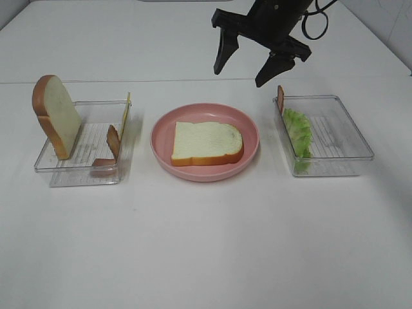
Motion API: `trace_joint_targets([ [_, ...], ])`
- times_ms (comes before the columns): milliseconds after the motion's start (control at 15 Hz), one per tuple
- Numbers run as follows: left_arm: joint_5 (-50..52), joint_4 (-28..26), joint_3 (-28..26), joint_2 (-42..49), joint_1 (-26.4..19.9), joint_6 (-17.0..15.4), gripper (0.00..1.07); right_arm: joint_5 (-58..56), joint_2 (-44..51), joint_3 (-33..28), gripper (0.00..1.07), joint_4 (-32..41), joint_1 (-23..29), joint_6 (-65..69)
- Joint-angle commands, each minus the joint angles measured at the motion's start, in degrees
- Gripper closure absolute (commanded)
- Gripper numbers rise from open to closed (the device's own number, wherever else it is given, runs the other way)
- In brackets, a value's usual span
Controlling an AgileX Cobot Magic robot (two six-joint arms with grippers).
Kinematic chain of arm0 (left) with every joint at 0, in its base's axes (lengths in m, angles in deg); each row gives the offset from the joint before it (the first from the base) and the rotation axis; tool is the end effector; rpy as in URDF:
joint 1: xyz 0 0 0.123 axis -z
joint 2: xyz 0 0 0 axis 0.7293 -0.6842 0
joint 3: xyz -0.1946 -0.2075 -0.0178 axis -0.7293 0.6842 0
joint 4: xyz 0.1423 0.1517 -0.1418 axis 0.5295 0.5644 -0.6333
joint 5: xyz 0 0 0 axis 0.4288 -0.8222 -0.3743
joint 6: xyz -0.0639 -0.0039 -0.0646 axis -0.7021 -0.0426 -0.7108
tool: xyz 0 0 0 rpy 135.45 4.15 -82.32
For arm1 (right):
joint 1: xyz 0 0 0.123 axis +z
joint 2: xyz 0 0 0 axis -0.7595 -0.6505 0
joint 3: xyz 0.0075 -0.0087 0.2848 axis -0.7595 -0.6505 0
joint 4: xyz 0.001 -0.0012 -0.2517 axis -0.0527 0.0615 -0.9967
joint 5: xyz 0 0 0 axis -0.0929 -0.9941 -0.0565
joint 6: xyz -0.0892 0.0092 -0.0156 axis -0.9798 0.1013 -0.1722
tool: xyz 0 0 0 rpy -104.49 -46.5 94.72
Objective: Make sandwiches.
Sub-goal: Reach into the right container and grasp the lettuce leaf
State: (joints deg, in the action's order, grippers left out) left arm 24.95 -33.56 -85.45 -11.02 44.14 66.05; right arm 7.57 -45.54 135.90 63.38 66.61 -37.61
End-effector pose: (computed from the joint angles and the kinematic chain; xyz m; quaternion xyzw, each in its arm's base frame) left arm -0.0089 -0.0069 0.2814 -0.0005 0.8510 -0.0176 0.5248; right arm 0.4591 0.1713 0.2349 -0.0399 0.9756 0.1900 0.1026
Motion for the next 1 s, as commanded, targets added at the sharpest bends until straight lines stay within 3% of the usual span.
trace_joint_targets([
  [67, 0.29, 0.0, 0.17, 1.09, 0.0, 0.0, 0.09, -7.05, 3.27, -0.11, 0.28, -5.04, 0.23, 2.92],
  [133, 0.29, 0.0, 0.17, 1.09, 0.0, 0.0, 0.09, -7.05, 8.42, -5.1, 0.28, -9.05, 0.17, 3.04],
  [333, 0.29, 0.0, 0.17, 1.09, 0.0, 0.0, 0.09, -6.99, 14.73, -12.83, 0.28, -19.82, 0.06, 5.44],
  [467, 0.29, 0.0, 0.17, 1.09, 0.0, 0.0, 0.09, -6.99, 15.07, -17.07, 0.28, -21.72, -0.8, 4.98],
  [1000, 0.29, 0.06, 0.17, 1.09, 0.0, 0.06, 0.09, -4.41, 6.99, -18.05, 0.28, -20.51, -2.81, 3.9],
])
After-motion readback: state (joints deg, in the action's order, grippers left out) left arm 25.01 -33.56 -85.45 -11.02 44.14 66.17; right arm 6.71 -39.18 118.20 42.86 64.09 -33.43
